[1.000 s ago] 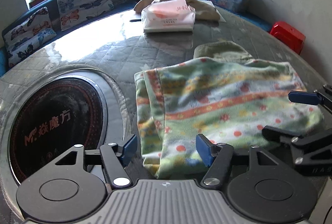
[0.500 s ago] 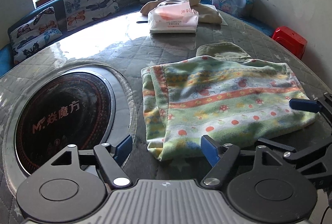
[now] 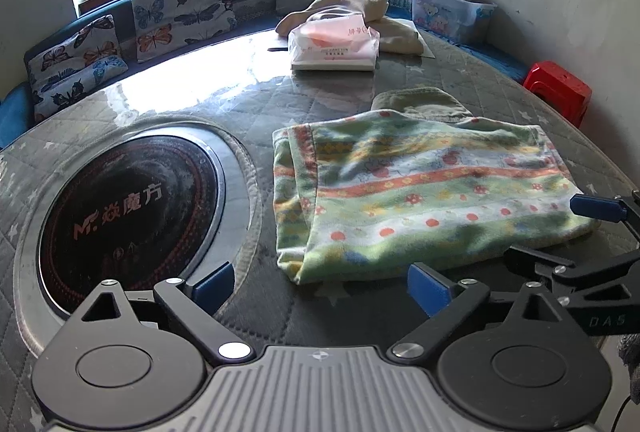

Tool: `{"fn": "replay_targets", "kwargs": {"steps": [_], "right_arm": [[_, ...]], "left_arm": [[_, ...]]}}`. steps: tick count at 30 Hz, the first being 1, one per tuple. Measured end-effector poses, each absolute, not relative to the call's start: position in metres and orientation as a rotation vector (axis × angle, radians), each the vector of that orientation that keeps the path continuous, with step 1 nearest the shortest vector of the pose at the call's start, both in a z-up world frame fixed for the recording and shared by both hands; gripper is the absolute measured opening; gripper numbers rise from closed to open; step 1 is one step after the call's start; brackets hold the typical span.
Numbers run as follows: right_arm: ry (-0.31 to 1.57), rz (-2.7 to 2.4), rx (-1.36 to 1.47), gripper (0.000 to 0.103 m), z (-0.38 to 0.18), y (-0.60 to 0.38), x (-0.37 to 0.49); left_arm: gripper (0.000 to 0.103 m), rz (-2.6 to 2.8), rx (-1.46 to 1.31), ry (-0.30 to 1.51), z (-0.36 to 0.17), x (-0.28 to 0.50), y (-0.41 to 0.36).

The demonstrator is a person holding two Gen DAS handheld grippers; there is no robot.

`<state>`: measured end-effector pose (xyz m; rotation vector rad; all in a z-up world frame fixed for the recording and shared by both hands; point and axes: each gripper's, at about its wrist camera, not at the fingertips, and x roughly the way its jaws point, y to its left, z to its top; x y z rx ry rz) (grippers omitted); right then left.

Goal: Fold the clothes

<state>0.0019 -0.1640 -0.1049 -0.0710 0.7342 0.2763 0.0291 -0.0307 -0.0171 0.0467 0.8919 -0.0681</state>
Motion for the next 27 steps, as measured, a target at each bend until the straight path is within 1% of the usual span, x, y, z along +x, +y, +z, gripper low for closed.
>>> {"fn": "replay_targets", "kwargs": {"steps": [16,27], "right_arm": [[0.724,0.236,-0.027,0.103,-0.098,-0.171,-0.023],[0.706,0.23,-0.02,0.103,-0.092,-0.17,-0.043]], "left_arm": [[0.102,-0.077,0.028,0.878,-0.014,0.003,-0.038],[0.103,-0.08,0.026,0.865,-0.01,-0.015,-0.041]]}}
